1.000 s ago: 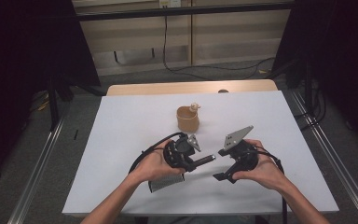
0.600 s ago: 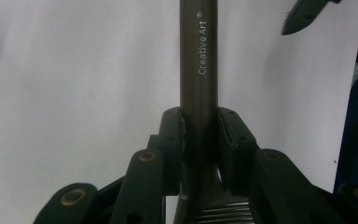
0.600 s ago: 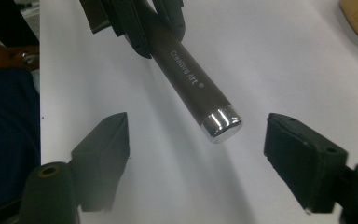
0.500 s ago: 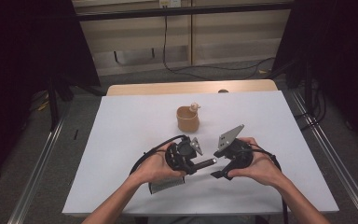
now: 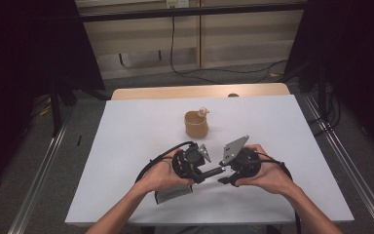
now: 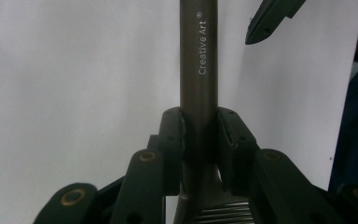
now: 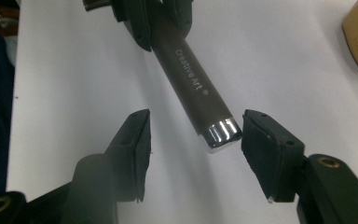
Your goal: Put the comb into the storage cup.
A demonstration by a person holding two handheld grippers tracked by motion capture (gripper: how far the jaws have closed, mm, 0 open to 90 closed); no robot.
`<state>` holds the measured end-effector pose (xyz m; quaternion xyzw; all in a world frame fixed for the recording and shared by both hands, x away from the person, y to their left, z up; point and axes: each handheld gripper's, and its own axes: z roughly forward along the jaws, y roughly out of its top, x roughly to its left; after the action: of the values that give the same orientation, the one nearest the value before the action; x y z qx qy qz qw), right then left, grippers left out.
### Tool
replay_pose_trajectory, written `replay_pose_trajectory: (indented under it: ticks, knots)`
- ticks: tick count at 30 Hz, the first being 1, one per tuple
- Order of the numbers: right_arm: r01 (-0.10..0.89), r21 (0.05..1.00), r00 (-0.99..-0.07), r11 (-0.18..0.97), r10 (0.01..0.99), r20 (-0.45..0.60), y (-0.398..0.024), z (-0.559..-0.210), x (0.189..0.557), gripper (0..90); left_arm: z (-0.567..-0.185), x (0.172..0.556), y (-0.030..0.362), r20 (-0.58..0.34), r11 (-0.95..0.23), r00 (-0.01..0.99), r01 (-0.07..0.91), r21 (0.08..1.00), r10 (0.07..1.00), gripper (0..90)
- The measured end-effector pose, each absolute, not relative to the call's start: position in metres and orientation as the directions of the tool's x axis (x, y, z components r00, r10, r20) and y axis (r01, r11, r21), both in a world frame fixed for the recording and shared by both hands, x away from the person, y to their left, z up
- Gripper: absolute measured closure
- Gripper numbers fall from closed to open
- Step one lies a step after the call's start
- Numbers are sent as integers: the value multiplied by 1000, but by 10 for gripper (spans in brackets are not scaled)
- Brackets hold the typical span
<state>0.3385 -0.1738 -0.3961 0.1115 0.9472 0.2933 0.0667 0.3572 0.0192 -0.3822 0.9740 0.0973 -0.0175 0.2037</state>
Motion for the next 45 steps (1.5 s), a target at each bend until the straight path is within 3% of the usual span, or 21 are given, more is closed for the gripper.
replay_pose_trajectory:
  ticks: [9,21,38,45]
  knots:
    - [104,562,-969,821,210,-128,-166,-398,334,480,-385,357,19,-84,-909,982,186,373,167,732]
    - [89,535,-980,840,170,-104,-163,-400,335,616,-388,355,16,-97,-925,986,158,345,132,732]
    - [66,547,-984,835,147,-105,-160,-402,334,593,-386,355,17,-110,-916,987,153,370,120,732]
    - [61,545,-984,836,142,-108,-159,-403,334,647,-388,355,16,-118,-917,987,143,372,106,732]
